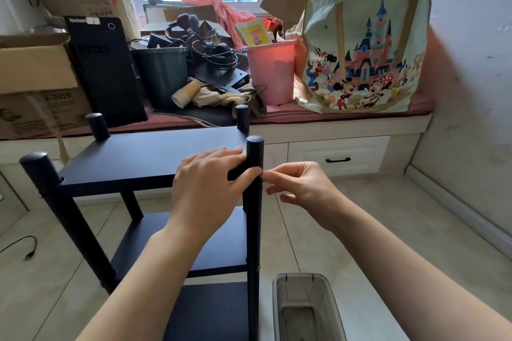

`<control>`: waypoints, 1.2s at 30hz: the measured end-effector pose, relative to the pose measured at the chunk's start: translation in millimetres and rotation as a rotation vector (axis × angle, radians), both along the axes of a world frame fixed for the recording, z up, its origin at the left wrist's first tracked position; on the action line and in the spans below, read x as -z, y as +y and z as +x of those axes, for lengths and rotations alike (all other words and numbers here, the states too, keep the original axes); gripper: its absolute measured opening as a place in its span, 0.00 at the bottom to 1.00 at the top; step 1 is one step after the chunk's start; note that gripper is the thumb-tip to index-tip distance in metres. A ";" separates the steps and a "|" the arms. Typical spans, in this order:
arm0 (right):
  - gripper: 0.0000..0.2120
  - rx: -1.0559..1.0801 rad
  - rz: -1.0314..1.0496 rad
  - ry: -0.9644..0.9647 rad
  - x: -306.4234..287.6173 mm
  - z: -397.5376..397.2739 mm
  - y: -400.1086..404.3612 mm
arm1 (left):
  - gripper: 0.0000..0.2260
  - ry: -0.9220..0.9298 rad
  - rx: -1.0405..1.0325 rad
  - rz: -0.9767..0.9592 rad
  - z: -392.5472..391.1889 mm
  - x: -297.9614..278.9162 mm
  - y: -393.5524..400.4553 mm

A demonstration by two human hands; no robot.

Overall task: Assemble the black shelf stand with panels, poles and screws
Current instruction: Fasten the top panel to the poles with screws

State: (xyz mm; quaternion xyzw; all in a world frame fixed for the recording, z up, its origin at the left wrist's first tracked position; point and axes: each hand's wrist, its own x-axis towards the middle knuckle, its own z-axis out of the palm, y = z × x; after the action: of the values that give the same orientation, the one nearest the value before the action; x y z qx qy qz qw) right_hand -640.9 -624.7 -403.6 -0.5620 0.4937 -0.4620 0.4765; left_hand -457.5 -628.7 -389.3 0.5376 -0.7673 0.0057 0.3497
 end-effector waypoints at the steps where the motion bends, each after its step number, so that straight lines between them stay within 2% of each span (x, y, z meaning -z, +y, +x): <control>1: 0.08 0.002 -0.002 0.002 -0.7 -0.3 0.3 | 0.26 -0.010 0.005 0.015 0.7 -0.5 1.0; 3: 0.07 0.000 0.000 0.006 -2.4 -1.4 0.1 | 0.28 -0.032 0.014 0.032 1.4 -1.8 2.4; 8: 0.05 -0.013 0.012 0.013 -5.2 -2.7 -1.5 | 0.21 -0.032 -0.002 0.004 -0.4 -3.0 3.0; 16: 0.04 -0.049 -0.025 0.058 -4.0 -7.2 -1.8 | 0.19 0.018 -0.016 0.033 -4.7 -5.6 5.6; 20: 0.10 -0.133 -0.048 0.121 4.5 -11.4 -0.3 | 0.11 -0.067 -0.081 0.056 -15.0 -13.0 5.1; 25: 0.24 -0.275 0.089 0.271 37.7 6.5 2.6 | 0.11 -0.197 -0.072 0.240 -19.3 -25.9 -6.1; 27: 0.28 -0.279 0.099 0.404 60.2 13.5 2.6 | 0.15 -0.232 -0.064 0.276 -19.3 -26.4 -4.5; 30: 0.26 -0.201 0.109 0.518 82.9 22.8 0.5 | 0.12 -0.216 -0.077 0.281 -21.3 -30.7 1.7; 32: 0.23 -0.147 0.111 0.489 87.0 29.7 0.8 | 0.11 -0.207 -0.086 0.281 -22.7 -34.2 4.4; 36: 0.23 -0.092 0.114 0.444 88.7 38.3 -2.0 | 0.11 -0.184 -0.104 0.287 -20.6 -37.5 3.6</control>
State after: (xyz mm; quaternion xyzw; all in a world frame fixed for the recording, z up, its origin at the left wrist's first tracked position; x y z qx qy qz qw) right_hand -602.7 -626.7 -492.3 -0.6439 0.5856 -0.2763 0.4077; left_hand -478.1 -625.1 -351.8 0.6181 -0.7601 -0.0366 0.1972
